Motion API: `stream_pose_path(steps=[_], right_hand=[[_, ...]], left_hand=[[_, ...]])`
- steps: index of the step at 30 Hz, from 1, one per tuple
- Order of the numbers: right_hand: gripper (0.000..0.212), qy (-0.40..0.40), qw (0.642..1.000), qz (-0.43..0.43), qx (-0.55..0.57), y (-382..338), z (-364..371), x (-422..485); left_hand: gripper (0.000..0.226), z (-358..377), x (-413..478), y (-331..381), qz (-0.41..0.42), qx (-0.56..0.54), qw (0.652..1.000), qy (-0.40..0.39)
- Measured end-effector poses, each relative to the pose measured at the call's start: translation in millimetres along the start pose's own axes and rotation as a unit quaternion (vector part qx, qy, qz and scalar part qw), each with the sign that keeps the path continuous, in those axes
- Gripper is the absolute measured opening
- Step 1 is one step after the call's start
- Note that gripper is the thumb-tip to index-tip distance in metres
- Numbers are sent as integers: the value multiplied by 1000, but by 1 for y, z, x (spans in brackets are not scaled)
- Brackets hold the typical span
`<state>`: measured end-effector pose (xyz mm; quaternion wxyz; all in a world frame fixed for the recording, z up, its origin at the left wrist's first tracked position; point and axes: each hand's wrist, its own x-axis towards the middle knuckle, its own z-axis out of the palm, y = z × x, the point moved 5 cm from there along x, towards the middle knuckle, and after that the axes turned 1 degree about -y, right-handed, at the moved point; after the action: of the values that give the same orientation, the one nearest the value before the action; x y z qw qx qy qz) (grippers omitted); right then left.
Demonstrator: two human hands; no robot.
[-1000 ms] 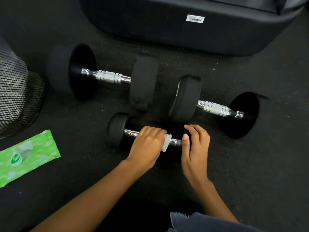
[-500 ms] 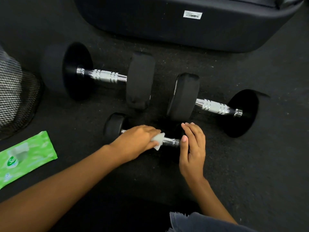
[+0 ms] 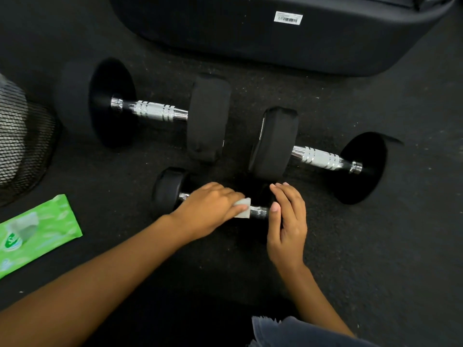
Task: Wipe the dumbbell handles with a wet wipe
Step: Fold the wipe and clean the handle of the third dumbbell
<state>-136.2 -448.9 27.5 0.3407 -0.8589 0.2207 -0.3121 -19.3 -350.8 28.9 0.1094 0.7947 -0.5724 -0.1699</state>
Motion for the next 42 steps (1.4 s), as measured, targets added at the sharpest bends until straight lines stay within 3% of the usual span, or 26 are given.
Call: stream_pose_path(steps=[5, 7, 12, 15, 19, 24, 28, 31, 34, 38, 42], right_hand=[[36, 16, 1000, -1, 0, -1, 1, 2], [36, 19, 1000, -6, -1, 0, 1, 2], [36, 19, 1000, -19, -4, 1, 1, 0], [36, 23, 1000, -17, -6, 0, 1, 1], [34, 26, 1000, -15, -7, -1, 2, 2], [36, 20, 999, -25, -7, -1, 0, 1], [35, 15, 999, -27, -22, -2, 0, 0], [33, 19, 999, -25, -28, -3, 1, 0], [34, 23, 999, -24, -23, -3, 1, 1], [38, 21, 999, -32, -20, -3, 0, 1], [33, 18, 999, -33, -26, -2, 0, 0]], left_hand=[[28, 1, 14, 12, -9, 84, 996, -5], [34, 5, 20, 21, 1, 90, 995, -34], [56, 12, 10, 24, 23, -1, 1000, -3], [52, 9, 4, 7, -8, 44, 999, 17], [66, 5, 19, 17, -32, 77, 996, 5], [43, 16, 16, 37, 15, 72, 996, 51], [44, 9, 2, 17, -18, 67, 995, 66], [53, 1, 12, 12, -47, 73, 996, 18], [62, 4, 25, 27, -2, 86, 996, 4], [44, 11, 16, 33, 0, 44, 998, 43], [42, 4, 6, 10, -18, 48, 996, 70]])
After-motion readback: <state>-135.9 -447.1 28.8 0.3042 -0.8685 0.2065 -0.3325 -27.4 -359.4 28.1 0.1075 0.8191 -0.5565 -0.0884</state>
